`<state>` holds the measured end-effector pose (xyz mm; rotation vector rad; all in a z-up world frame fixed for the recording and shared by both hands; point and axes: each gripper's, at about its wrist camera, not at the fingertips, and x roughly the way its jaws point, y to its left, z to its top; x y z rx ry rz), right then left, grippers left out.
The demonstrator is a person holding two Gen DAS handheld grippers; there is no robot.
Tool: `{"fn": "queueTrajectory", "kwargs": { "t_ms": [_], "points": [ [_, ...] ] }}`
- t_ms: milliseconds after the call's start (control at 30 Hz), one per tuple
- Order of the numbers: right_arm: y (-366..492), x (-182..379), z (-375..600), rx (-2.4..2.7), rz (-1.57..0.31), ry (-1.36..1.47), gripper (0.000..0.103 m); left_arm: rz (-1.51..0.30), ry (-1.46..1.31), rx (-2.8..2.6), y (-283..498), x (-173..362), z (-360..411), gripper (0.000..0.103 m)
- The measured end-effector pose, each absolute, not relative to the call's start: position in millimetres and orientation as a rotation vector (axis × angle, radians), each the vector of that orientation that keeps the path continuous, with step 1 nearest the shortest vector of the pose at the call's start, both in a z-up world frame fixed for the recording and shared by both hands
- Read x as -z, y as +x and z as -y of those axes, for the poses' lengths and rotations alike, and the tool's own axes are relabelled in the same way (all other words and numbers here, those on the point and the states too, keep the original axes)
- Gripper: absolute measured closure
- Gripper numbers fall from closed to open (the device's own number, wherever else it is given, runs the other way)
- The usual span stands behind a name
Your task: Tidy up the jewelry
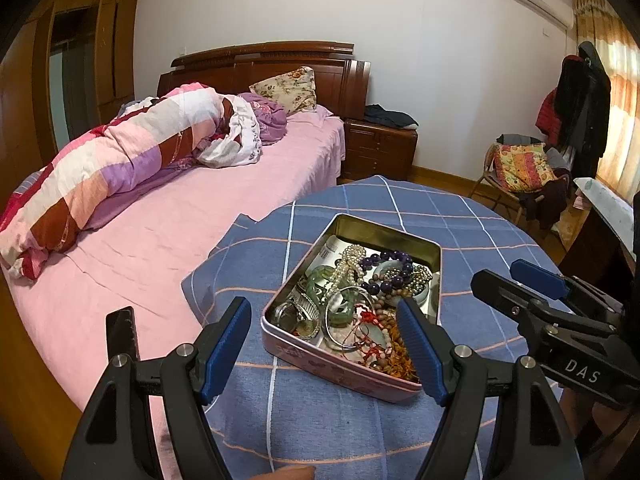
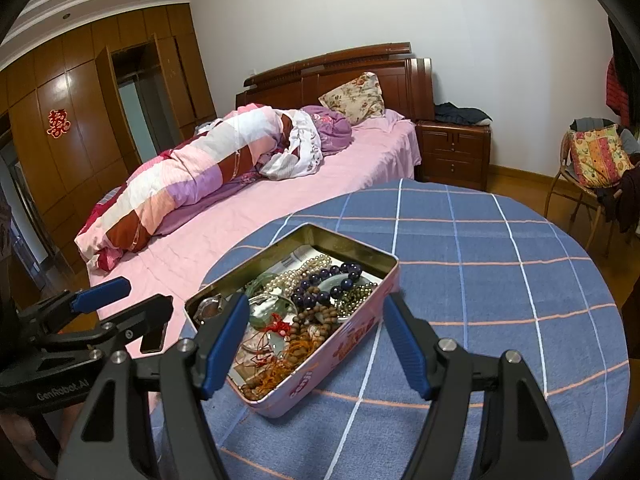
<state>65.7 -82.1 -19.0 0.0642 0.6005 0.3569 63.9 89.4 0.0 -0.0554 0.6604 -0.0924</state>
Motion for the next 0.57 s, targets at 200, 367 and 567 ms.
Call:
{"fn": "queueTrajectory", "kwargs": {
  "t_ms": [200,367,567],
  "points": [
    [65.7,18.8,82.5,-0.357,-0.602,0.064,0.030,-0.668,-0.054,0.063,65.8,2.2,-90.8,0.028],
    [65.9,19.4,82.6,-0.356,-0.603,0.065,0.030,-0.660,-0.049,0.044,66.2,3.8,-93.4,0.028],
    [65.6,23.1,81.2,-0.358,-0.611,0.065,0.030,-0.648,-0.018,0.047,64.7,3.8,-88.6,0.028]
  ]
}}
